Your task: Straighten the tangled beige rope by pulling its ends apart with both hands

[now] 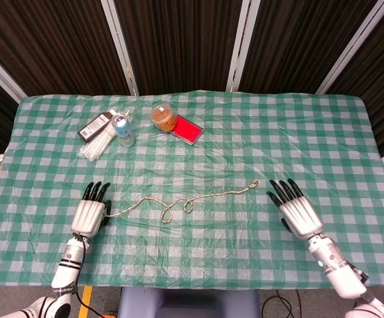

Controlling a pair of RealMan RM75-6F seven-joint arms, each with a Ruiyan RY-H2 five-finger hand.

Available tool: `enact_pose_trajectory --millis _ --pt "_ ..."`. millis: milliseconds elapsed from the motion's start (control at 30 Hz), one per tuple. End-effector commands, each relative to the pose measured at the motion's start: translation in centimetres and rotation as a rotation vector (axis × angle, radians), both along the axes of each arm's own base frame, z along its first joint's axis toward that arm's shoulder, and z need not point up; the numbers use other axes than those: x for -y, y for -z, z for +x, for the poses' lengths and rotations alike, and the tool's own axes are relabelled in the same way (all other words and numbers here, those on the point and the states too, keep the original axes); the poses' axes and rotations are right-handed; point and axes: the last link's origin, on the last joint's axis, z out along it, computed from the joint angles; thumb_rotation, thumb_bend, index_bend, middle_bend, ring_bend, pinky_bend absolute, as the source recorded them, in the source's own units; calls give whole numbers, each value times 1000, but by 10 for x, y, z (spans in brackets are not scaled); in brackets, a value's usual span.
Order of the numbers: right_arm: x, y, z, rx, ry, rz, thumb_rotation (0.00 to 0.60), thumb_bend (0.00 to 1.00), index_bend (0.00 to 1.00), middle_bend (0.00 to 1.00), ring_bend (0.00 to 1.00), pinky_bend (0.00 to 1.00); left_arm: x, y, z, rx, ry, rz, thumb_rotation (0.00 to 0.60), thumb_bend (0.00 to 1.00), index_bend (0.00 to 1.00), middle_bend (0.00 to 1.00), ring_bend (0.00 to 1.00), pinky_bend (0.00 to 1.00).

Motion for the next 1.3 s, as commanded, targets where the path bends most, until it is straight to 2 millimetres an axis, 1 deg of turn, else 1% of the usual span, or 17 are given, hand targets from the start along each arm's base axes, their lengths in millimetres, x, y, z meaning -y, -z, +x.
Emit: enact_pose_trajectory --millis 33,167,267,367,467,667,767,867,1167,1233,1300 --pt "33 21 16 -49 -16 0 600 401 308 0 0 0 -1 -4 -1 -2 -1 8 600 399 666 90 0 71" --pt "56 38 27 -90 -16 -2 600 402 369 0 0 0 -4 -10 -4 -6 -10 16 600 399 667 90 0 72" --pt "68 49 33 -113 -23 -11 600 404 423 0 0 0 -5 -13 -5 -6 -15 17 600 399 666 90 0 71" --pt "76 61 37 -122 -18 -7 600 405 477 0 0 0 -6 -14 -6 -5 -18 17 600 398 666 90 0 71" --pt "83 71 39 -136 -13 -11 600 405 500 0 0 0 -8 -14 -6 -9 -19 15 600 398 667 90 0 71" --pt "93 85 37 -164 14 -16 600 405 511 0 0 0 -8 -14 -7 -11 -21 16 600 398 666 90 0 71" --pt "96 90 37 -158 23 -23 600 405 535 0 0 0 -9 -14 -8 -14 -25 15 600 397 666 90 0 71" --pt "98 93 38 -153 20 -25 600 405 564 0 0 0 -9 -14 -8 -15 -27 13 600 399 666 90 0 71" --pt "101 100 41 -158 11 -23 600 412 581 0 0 0 -11 -14 -8 -15 -26 17 600 397 666 90 0 70" --pt "101 102 42 -159 14 -20 600 432 580 0 0 0 -12 -15 -8 -15 -28 17 600 398 666 90 0 70" --pt "102 104 43 -162 14 -18 600 484 582 0 0 0 -12 -15 -9 -15 -30 18 600 398 666 90 0 70"
